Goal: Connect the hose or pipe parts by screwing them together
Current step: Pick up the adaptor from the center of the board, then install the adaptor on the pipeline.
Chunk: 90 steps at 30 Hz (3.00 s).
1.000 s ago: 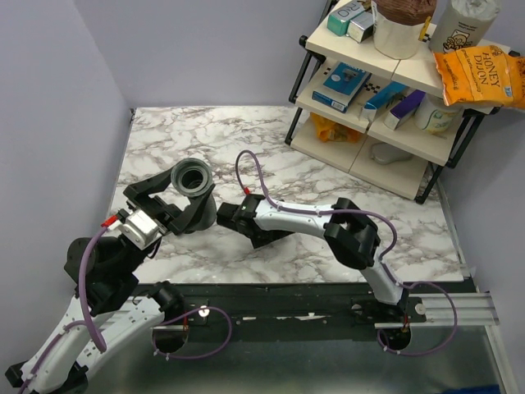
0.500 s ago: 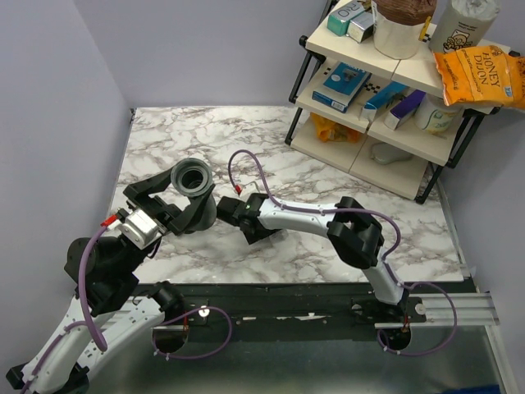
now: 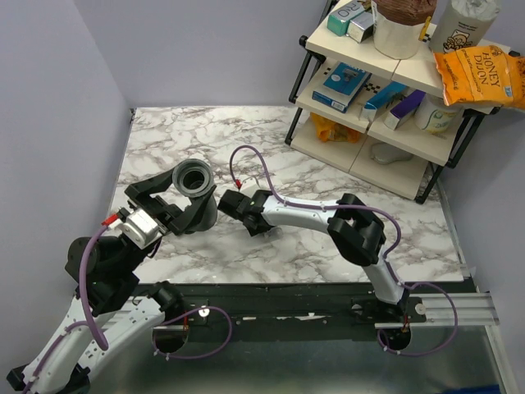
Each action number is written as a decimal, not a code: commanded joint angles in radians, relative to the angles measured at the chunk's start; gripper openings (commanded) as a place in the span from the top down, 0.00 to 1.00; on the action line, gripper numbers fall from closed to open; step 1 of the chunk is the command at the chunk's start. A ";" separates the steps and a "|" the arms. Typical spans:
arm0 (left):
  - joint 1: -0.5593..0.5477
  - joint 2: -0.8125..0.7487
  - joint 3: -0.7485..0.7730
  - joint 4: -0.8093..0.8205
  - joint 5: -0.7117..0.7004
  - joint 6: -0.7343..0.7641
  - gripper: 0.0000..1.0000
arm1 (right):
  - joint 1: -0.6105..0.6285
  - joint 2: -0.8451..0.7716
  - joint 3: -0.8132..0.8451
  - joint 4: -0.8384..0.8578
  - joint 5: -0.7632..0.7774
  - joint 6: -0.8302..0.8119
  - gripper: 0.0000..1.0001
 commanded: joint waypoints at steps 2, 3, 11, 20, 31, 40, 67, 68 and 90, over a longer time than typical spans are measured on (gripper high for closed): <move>0.018 0.008 0.028 -0.003 0.105 -0.030 1.00 | -0.024 0.053 -0.080 0.050 -0.033 -0.008 0.35; 0.018 0.013 0.031 -0.002 0.117 -0.030 1.00 | -0.027 0.038 -0.098 0.052 -0.043 -0.010 0.37; 0.018 0.090 0.139 -0.012 0.264 0.011 1.00 | -0.054 -0.293 -0.158 0.159 -0.070 -0.176 0.99; 0.018 0.245 0.256 0.137 0.189 0.034 1.00 | -0.074 -0.775 0.027 0.466 -0.291 -0.624 0.99; 0.018 0.321 0.163 0.473 0.445 -0.051 1.00 | -0.073 -1.005 0.047 0.891 -0.576 -0.912 0.99; -0.021 0.403 0.005 0.762 0.430 -0.289 1.00 | -0.074 -1.074 -0.100 1.038 -1.041 -0.901 0.99; -0.059 0.386 -0.024 0.587 0.278 -0.659 1.00 | -0.116 -0.847 -0.028 1.279 -1.300 -0.556 0.99; -0.062 0.380 -0.032 0.619 0.293 -0.647 1.00 | -0.116 -0.841 -0.019 1.284 -1.305 -0.533 0.99; -0.104 0.363 -0.035 0.687 0.335 -0.547 1.00 | -0.117 -0.786 -0.054 1.425 -1.408 -0.301 0.99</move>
